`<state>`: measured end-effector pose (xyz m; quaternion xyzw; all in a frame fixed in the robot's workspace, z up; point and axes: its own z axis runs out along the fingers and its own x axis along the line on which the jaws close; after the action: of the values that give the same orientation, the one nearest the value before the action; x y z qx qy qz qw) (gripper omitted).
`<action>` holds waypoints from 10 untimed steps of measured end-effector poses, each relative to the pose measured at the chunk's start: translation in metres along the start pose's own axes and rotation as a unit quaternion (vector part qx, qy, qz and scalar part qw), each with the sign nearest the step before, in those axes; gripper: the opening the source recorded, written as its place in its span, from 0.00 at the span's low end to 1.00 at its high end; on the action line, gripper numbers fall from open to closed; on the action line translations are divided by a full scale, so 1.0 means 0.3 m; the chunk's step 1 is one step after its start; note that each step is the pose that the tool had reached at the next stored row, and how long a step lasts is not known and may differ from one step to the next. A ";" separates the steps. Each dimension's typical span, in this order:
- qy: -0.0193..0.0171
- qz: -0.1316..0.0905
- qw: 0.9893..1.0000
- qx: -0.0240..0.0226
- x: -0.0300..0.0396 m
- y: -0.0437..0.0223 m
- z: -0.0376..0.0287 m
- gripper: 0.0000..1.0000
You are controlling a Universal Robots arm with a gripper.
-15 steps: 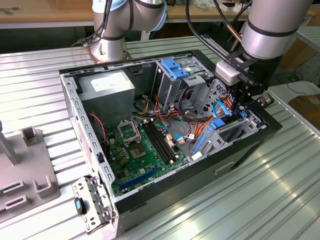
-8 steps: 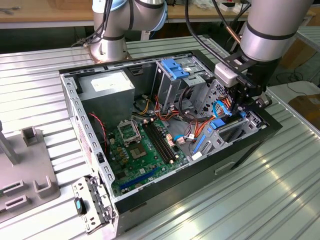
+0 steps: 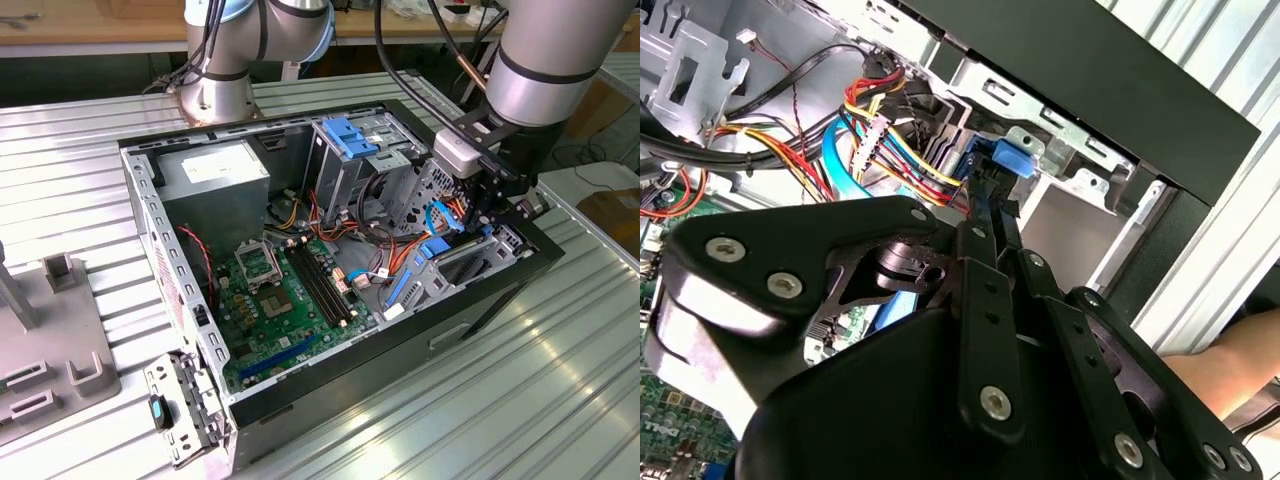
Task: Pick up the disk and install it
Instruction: 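Insert the second disk wire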
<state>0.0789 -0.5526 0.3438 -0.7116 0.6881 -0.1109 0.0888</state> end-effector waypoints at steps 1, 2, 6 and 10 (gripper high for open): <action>0.000 0.000 1.000 0.000 0.000 0.001 0.000 0.16; -0.001 0.000 1.000 0.000 0.000 0.004 -0.001 0.16; -0.002 0.000 1.000 0.000 0.001 0.006 -0.002 0.16; -0.002 0.001 1.000 0.000 0.003 0.008 0.001 0.16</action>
<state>0.0768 -0.5536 0.3429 -0.7113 0.6884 -0.1097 0.0899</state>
